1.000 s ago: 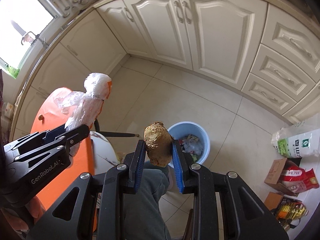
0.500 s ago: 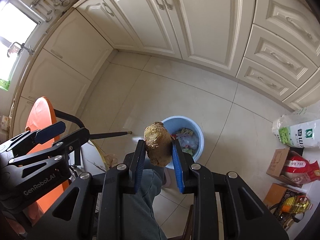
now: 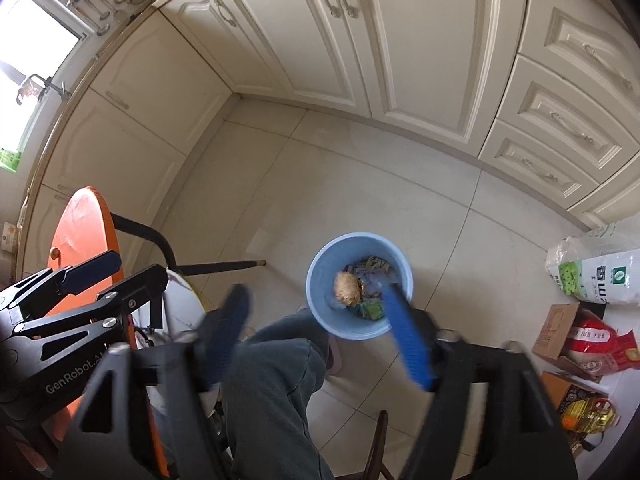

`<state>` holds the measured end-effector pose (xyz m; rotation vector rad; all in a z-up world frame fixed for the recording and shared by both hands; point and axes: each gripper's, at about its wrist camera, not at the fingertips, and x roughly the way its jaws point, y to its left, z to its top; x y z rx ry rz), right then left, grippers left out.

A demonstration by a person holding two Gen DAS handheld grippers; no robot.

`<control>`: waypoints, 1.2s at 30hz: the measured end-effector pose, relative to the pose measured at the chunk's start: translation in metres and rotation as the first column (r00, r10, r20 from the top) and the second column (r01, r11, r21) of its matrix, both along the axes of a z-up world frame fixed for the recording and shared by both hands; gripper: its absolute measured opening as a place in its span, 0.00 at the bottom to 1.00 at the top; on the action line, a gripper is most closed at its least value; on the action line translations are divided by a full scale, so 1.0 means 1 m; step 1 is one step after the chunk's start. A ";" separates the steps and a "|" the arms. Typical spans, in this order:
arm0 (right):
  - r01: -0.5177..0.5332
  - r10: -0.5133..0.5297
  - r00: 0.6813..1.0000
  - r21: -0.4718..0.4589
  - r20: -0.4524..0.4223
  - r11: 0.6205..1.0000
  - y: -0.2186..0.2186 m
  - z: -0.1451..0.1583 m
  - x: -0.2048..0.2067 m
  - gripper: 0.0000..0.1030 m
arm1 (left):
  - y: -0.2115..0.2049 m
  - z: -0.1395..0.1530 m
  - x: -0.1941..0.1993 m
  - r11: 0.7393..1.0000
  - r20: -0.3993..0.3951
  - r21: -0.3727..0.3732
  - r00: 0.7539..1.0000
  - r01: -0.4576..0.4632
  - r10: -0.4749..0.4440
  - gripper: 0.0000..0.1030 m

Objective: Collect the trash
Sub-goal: 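Open both tools over the blue bin to drop the held items, then move both open tools back over the orange table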

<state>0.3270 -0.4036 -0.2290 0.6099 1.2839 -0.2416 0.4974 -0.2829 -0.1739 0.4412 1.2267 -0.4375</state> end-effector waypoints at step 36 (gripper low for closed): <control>-0.168 0.177 0.983 -0.154 0.044 0.974 0.147 0.098 -0.001 0.85 | 0.249 0.101 -0.069 0.968 0.065 -0.148 0.975 -0.200 0.212 0.61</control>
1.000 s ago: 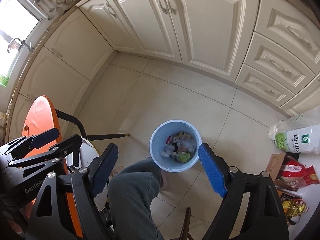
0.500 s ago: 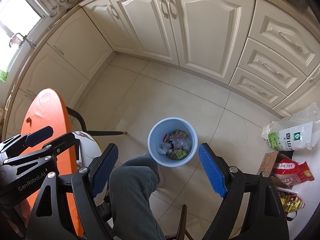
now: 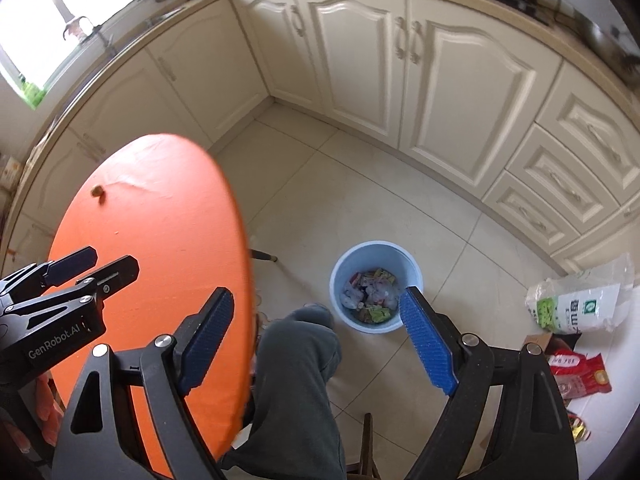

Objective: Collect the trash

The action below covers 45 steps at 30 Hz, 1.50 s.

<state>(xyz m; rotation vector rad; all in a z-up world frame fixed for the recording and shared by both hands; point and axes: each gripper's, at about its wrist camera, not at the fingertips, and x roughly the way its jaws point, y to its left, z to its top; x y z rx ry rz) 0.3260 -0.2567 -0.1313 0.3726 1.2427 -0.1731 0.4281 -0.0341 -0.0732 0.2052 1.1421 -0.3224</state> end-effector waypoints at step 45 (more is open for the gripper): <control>-0.596 0.588 0.798 -0.032 -0.130 0.802 0.347 -0.084 0.281 0.26 | 0.378 -0.029 0.179 0.804 -0.178 -0.107 0.807 -0.585 0.563 0.64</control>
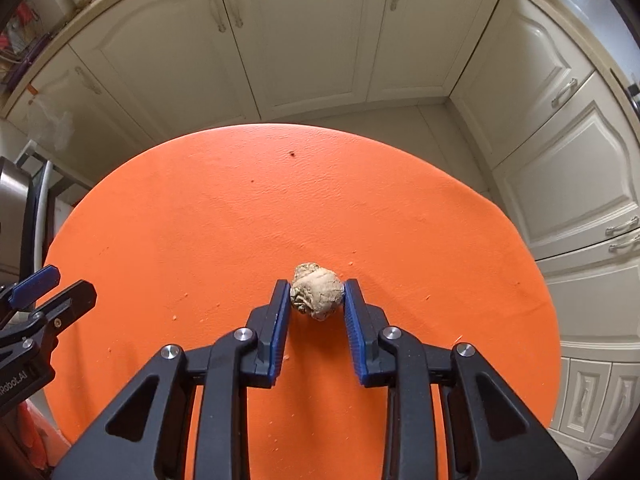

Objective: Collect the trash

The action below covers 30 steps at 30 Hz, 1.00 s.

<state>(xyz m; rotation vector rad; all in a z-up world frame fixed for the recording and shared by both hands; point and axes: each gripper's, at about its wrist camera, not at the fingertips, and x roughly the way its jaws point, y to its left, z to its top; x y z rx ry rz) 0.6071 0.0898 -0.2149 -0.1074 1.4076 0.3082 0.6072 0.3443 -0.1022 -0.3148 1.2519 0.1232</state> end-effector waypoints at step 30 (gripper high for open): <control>-0.031 0.035 0.999 0.113 -0.034 0.993 -0.038 0.045 -0.240 0.68 | -0.088 0.032 -0.251 0.996 -0.014 -0.050 0.997 0.079 -0.080 0.65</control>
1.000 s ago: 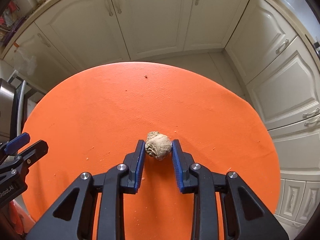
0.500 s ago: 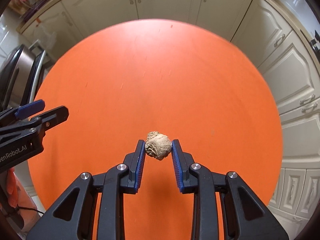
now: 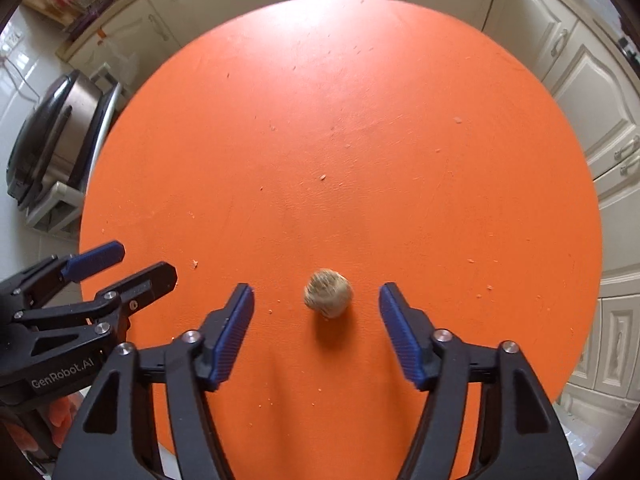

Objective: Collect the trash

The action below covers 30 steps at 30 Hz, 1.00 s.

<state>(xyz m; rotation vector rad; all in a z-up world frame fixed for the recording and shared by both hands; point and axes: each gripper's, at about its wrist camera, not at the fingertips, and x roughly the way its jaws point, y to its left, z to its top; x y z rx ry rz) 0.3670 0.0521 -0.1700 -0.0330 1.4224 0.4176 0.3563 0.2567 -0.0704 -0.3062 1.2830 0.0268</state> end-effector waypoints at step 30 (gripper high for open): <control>0.394 -0.395 0.918 0.073 0.013 0.916 -0.172 -0.007 -0.005 0.81 | -0.070 -0.022 0.039 0.985 0.056 -0.064 0.986 0.160 -0.157 0.21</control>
